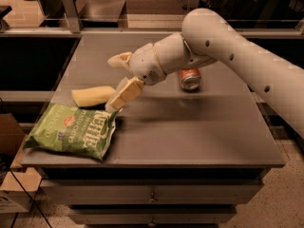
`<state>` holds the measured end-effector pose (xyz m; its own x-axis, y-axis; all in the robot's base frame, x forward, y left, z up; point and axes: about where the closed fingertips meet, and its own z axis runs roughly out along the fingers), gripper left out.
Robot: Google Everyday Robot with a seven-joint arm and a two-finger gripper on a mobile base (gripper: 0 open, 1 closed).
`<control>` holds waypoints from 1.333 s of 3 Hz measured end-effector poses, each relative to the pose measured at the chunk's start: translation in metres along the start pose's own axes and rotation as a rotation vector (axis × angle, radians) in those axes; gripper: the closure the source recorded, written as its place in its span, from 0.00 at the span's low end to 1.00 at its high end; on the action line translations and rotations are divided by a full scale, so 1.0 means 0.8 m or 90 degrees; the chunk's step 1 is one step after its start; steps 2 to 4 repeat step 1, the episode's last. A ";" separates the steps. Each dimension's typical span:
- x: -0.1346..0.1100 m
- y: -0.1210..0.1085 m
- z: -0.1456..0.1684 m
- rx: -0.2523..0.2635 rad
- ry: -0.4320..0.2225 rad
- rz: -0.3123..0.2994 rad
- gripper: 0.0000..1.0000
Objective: Move sponge near green jalapeno chip bag
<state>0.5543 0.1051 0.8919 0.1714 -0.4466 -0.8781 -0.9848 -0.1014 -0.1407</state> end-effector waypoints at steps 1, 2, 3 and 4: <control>0.000 0.000 0.000 0.000 0.000 0.000 0.00; 0.000 0.000 0.000 0.000 0.000 0.000 0.00; 0.000 0.000 0.000 0.000 0.000 0.000 0.00; 0.000 0.000 0.000 0.000 0.000 0.000 0.00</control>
Offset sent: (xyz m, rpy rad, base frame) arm 0.0000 0.0000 0.0000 0.0000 0.0000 0.0000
